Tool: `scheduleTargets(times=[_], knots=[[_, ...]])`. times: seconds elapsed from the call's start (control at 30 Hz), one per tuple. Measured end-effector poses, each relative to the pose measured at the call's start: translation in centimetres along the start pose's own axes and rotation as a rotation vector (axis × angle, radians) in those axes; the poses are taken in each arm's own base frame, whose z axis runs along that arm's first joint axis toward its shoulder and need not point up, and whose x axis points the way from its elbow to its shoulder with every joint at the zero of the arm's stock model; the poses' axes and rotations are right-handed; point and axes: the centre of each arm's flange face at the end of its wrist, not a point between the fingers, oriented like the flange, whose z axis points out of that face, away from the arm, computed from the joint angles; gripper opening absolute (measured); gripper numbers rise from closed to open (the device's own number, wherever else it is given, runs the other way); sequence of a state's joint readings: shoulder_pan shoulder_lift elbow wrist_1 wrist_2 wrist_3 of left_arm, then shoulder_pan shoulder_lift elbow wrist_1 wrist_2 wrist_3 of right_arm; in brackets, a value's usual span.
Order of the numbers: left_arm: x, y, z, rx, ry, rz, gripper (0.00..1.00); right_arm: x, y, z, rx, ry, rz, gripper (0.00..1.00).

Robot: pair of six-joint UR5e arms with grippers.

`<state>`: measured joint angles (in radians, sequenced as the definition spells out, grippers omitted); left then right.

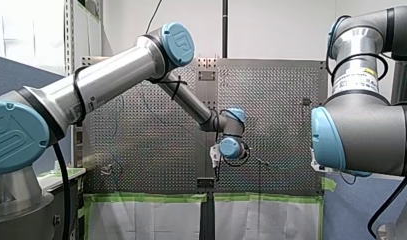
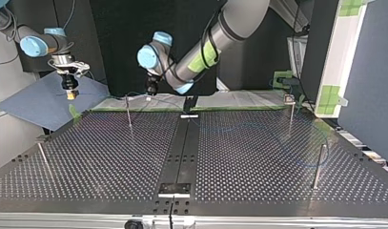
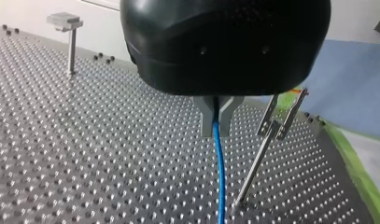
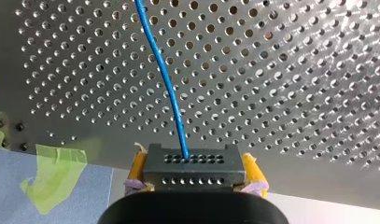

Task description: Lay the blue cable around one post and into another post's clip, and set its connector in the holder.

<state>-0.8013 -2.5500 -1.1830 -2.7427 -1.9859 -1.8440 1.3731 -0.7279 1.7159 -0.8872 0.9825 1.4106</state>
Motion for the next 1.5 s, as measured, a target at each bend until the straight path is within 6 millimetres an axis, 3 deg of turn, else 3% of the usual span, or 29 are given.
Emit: scheduleTargets(times=[0.27, 0.57, 1.13, 1.5], knots=[[-0.2, 2.2, 1.1, -0.027, -0.004, -0.015, 0.0, 0.1, -0.2, 0.2, -0.012, 0.002, 0.004, 0.19], [1.7, 4.2, 0.7, -0.02, 0.014, -0.011, 0.0, 0.3, -0.8, 0.5, -0.008, 0.015, 0.008, 0.19], [4.0, 5.9, 1.5, 0.02, 0.041, -0.024, 0.0, 0.6, -1.6, 1.1, -0.014, 0.037, 0.047, 0.19], [2.7, 7.2, 3.2, 0.009, 0.015, -0.048, 0.0, 1.0, -1.6, 1.5, -0.034, 0.074, 0.088, 0.19]])
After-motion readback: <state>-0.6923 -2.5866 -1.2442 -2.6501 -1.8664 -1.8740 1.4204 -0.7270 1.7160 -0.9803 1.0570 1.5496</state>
